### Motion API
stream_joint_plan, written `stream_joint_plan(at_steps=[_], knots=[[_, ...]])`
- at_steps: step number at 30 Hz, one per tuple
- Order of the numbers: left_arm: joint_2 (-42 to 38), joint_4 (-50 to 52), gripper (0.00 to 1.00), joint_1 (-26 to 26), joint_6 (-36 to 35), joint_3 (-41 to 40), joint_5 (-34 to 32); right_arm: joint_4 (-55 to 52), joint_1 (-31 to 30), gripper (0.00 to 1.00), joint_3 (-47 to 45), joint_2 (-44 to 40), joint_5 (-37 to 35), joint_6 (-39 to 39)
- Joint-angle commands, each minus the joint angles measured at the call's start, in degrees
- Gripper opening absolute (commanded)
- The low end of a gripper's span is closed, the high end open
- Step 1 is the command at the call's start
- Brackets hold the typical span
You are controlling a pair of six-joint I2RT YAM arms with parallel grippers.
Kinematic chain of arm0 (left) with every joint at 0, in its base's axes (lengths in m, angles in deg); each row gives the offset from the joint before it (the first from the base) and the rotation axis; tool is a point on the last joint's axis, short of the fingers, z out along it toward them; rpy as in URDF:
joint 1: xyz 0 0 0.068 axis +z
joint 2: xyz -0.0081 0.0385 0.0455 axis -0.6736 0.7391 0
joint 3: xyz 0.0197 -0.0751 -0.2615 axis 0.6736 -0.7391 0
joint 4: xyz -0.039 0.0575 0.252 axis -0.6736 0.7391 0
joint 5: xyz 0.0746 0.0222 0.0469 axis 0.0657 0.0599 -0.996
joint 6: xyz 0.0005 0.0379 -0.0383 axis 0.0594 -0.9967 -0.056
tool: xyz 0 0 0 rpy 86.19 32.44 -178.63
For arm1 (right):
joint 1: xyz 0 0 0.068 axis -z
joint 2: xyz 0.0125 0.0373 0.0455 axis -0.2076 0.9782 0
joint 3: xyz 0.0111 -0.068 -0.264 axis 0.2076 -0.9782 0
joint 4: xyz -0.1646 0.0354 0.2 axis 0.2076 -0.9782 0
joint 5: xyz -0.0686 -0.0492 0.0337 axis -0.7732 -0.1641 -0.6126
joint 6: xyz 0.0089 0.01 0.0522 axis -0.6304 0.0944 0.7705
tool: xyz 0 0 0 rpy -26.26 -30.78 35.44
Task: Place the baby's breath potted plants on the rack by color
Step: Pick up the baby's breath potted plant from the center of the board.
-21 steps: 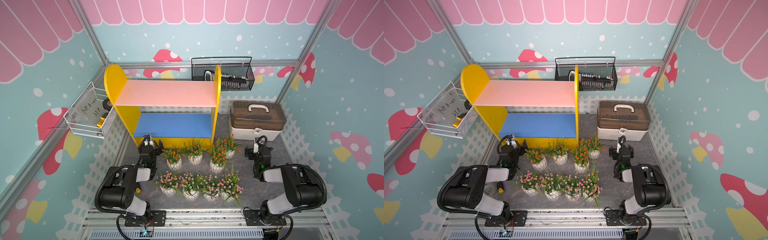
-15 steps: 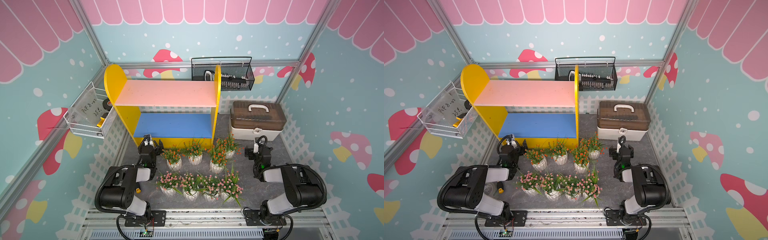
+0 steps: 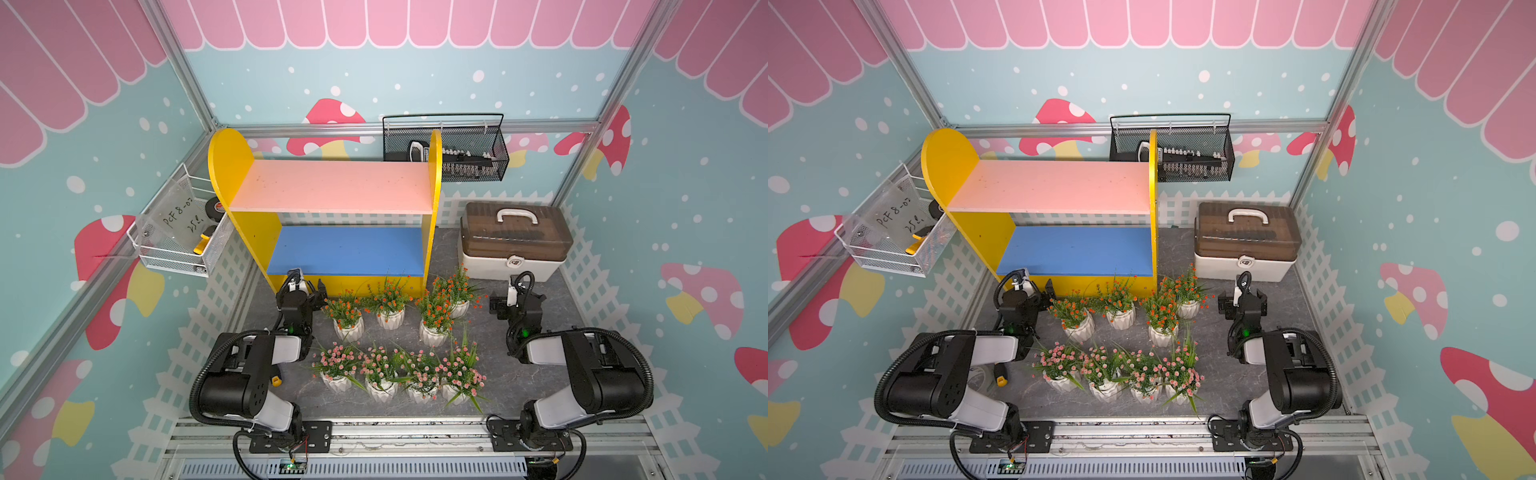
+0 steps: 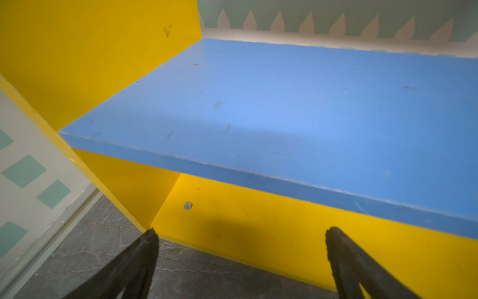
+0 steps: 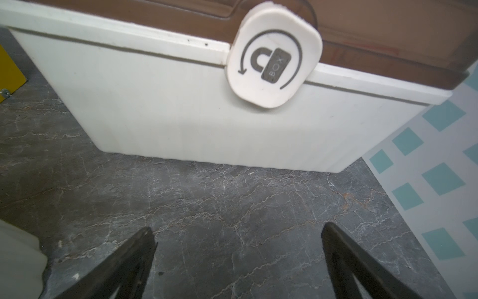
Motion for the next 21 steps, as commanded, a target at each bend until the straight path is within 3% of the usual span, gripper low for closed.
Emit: stream_joint_plan(at_steps=[1,12,15,21], knots=[[0.47,-1.21,0.99,-0.12,-0.48,0.24,0.36,1.26,0.18,0.99,0.86,-0.22,-0.17,0.06],[0.26,-1.27,0.99,-0.1,-0.88,0.27,0.78,1.28,0.2,1.0,0.74,-0.37,-0.15,0.06],[-3.85,7.65,0.99,-0.39,-1.48,3.12,1.53,1.06,0.09,1.0,0.99,-0.74,-0.45,0.0],[-18.95,23.56,0.99,-1.84,-0.32,6.28,-1.1,-12.48,0.01,0.94,3.17,-11.44,-0.82,0.88]])
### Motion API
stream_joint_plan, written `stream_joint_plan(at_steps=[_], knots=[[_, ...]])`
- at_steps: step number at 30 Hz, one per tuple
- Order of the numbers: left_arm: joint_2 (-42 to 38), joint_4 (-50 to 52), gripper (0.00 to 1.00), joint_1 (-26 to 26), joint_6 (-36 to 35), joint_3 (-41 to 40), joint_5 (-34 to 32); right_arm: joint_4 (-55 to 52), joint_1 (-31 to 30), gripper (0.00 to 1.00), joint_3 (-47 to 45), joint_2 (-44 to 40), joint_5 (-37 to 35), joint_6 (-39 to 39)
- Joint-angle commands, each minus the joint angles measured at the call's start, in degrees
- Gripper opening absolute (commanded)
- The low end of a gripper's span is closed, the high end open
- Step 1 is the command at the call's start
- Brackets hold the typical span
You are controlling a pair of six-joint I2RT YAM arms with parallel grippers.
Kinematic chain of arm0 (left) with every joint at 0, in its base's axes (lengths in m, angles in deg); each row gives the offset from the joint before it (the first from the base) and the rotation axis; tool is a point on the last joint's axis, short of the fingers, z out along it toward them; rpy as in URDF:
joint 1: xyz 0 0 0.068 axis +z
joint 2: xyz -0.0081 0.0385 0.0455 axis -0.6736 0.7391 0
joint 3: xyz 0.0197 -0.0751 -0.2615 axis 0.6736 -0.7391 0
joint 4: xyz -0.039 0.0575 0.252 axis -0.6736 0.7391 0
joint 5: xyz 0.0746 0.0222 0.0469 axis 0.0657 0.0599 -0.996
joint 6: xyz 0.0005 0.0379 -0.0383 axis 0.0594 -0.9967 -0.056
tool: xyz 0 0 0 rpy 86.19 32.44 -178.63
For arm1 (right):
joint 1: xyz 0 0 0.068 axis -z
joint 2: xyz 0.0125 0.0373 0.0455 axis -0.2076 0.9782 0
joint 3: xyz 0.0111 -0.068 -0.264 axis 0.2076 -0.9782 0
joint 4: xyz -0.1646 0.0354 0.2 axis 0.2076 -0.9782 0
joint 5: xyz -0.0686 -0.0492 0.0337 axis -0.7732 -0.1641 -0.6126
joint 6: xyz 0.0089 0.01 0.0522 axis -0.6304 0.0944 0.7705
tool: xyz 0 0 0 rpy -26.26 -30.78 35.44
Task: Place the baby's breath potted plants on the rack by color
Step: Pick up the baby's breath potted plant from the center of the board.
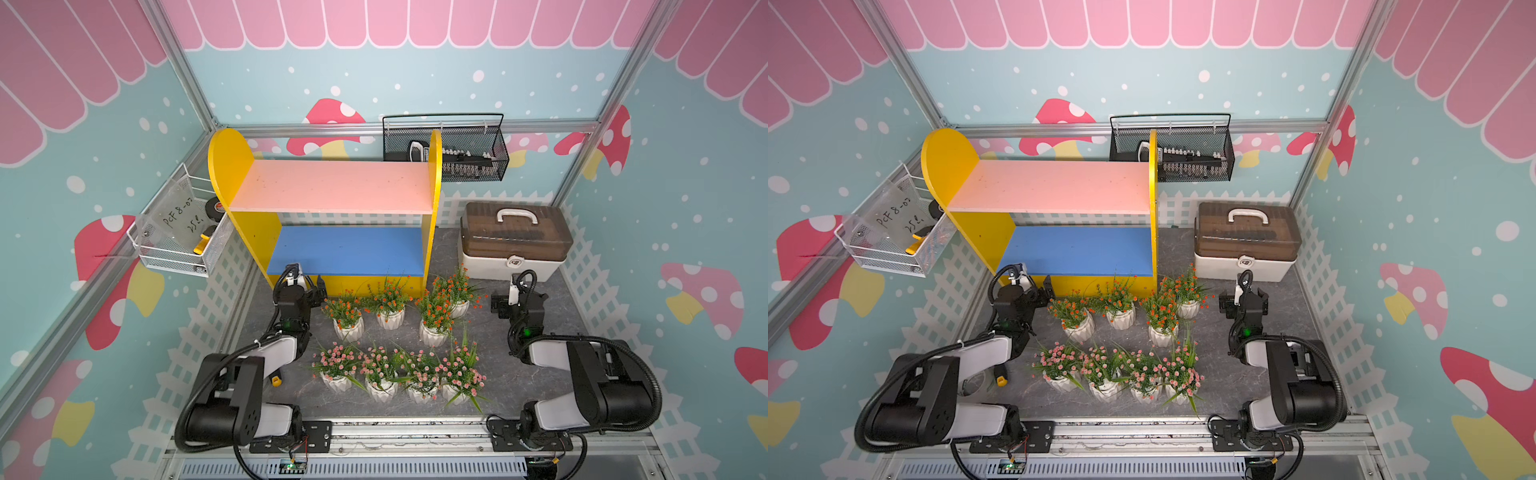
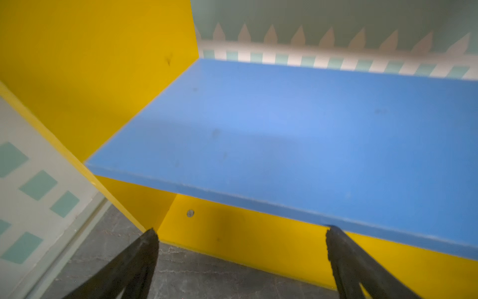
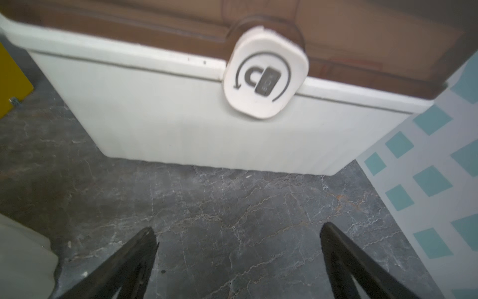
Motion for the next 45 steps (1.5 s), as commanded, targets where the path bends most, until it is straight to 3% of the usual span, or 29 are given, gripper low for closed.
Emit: stream_joint_plan(at_steps=[1,6,11,13,18,26,30,45], knots=[[-8.52,11.96,0.99,-1.55,1.28,3.7,-3.57,-10.38,0.02,0.93,3.83,-6.63,-1.15,1.95],[-16.9,28.73,0.99,-4.39,4.68,11.67,-10.99,-37.03,0.0,0.93,13.7,-17.21,-2.19,13.78],[-21.28,33.74,0.99,-11.8,4.46,15.56,-10.7,-64.69,0.05,0.89,22.75,-24.0,2.88,22.5],[-21.61,38.45,0.99,-13.81,6.6,17.68,-9.49,-75.61,0.0,0.87,25.73,-25.01,5.89,25.01],[-23.31,45.89,0.99,-16.31,9.75,17.98,-0.15,-90.16,-0.88,0.82,27.74,-27.64,16.21,26.3],[-30.38,49.21,0.99,-22.04,10.53,15.12,0.94,-102.72,-10.36,0.74,24.97,-37.59,13.73,34.38],[-32.96,49.82,0.99,-22.35,10.42,15.48,0.27,-106.2,-13.19,0.69,23.99,-37.84,11.2,36.15],[-33.76,52.31,0.99,-22.88,11.06,19.06,2.17,-102.68,-29.04,0.5,16.72,-38.7,9.89,43.61]])
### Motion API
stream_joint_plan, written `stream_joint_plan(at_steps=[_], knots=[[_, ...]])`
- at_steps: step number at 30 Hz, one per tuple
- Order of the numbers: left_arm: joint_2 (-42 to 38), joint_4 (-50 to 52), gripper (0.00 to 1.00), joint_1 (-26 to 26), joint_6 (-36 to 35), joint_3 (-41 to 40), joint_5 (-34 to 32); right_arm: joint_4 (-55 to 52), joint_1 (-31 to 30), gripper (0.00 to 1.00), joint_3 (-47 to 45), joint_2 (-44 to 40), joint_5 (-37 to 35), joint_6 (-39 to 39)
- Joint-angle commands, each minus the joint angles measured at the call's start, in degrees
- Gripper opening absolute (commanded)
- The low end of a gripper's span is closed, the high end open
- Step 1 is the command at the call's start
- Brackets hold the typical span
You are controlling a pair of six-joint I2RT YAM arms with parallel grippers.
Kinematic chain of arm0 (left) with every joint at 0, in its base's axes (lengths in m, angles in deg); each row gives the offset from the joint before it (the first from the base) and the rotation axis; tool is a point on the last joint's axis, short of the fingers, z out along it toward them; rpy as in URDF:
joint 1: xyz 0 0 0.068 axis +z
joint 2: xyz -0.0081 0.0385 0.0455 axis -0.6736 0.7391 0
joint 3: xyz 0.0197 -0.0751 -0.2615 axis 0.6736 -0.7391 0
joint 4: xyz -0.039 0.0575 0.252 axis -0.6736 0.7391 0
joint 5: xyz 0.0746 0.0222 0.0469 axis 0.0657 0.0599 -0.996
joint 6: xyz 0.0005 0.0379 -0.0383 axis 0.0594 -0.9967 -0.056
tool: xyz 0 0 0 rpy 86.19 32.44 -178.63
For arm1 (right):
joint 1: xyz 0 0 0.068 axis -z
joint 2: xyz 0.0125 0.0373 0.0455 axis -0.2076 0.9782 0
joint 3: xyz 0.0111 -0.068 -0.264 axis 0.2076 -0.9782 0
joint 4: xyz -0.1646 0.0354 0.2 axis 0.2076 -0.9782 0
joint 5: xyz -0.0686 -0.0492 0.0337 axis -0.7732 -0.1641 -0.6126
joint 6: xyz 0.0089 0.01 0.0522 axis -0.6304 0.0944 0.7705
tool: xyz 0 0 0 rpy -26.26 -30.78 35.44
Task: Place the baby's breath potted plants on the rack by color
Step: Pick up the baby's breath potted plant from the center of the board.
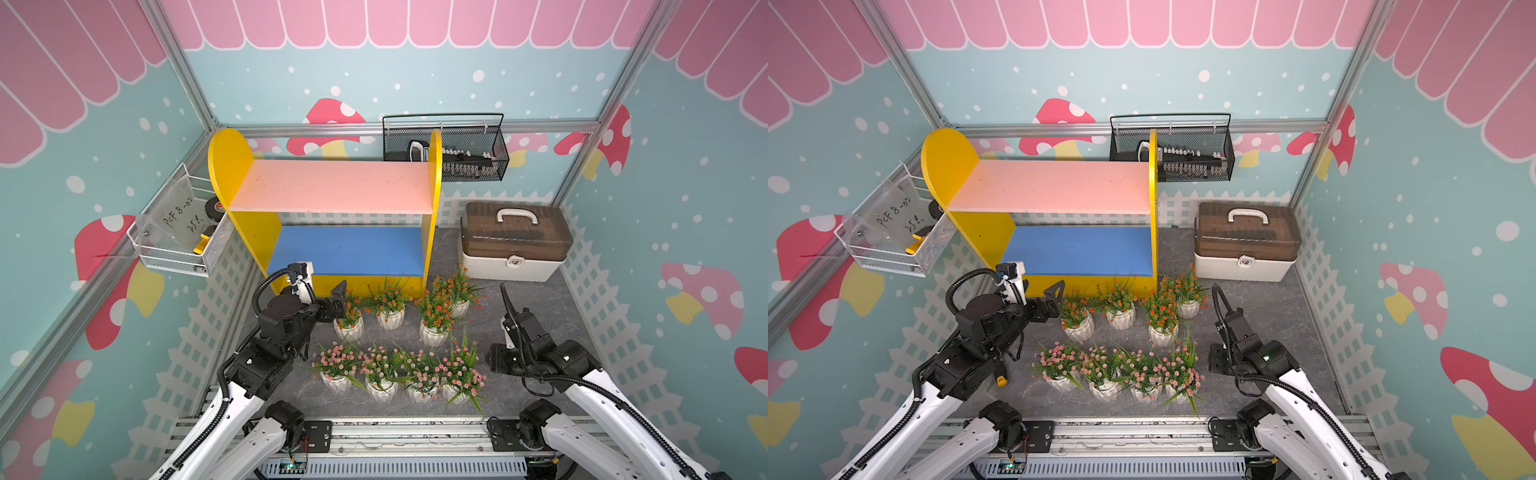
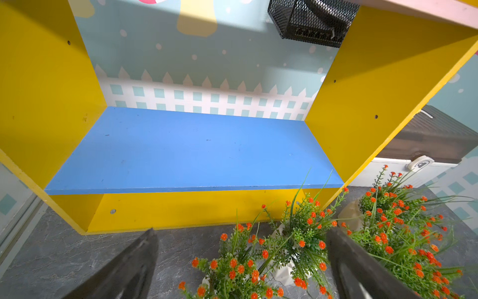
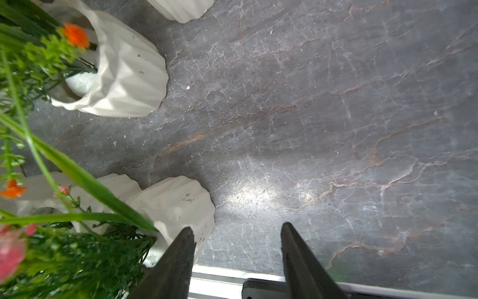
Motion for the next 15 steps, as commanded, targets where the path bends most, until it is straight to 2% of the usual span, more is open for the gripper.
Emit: stream_joint_plan(at_steps=[1,5,15], knots=[[0.5,1.03,0.99,-0.46,1.02,2.13,1.39,1.01,-2.18,0.48,-2.38,-0.96,-0.06,3.22],[0.88,1.0,0.99,-0.53,1.11,2.14,1.47,2.92,-5.33,0.44,-3.97,-2.22,0.88,3.71],[-0.19,1.56,0.99,-1.08,3.0,1.61,2.24,5.39,-11.1,0.4,-4.79,-3.22,2.55,4.32]])
